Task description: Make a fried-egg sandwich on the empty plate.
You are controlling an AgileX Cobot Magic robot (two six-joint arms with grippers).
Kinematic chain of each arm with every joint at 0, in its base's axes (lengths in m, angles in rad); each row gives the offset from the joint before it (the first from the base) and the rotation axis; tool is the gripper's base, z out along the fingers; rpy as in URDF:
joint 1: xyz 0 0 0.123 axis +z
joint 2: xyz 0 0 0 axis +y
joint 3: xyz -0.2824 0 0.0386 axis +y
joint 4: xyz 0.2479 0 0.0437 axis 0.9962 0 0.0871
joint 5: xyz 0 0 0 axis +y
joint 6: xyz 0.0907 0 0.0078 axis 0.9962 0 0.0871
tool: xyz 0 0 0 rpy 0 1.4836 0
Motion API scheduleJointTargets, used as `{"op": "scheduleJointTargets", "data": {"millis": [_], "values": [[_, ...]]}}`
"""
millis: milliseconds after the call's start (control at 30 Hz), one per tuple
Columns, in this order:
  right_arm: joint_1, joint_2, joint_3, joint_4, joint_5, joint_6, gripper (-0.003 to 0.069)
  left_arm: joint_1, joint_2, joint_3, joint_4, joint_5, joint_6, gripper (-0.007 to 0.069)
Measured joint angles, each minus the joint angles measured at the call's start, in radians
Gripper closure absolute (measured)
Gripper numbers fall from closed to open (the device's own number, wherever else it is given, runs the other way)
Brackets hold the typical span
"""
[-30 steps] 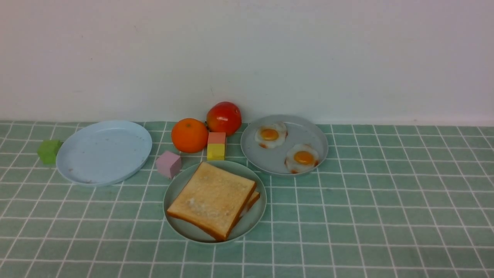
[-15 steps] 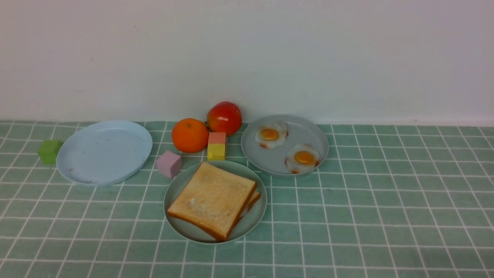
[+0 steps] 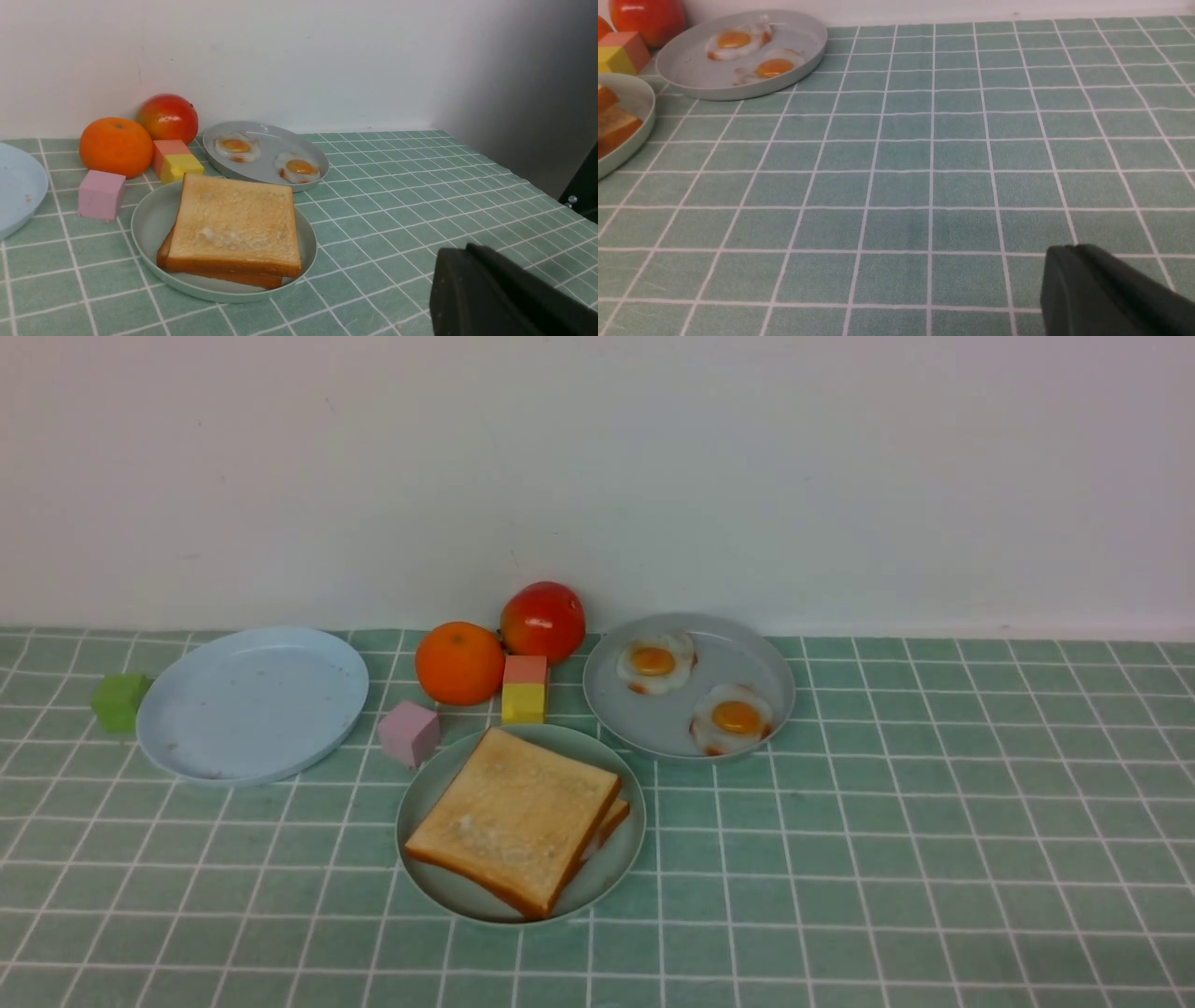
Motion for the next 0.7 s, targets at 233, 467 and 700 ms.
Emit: {"op": "scheduleJointTargets", "data": {"millis": [233,467,700], "values": [[0.0,0.0,0.0,0.0,0.0,0.0,0.0659,0.071,0.0,0.001,0.022,0.001,0.001,0.0622],[0.0,0.0,0.0,0.0,0.0,0.0,0.0655,0.457,0.0,0.056,0.033,-0.016,0.001,0.0638],[0.0,0.0,0.0,0.001,0.0,0.0,0.065,0.601,0.0,0.11,0.032,0.196,0.001,0.0638]]}}
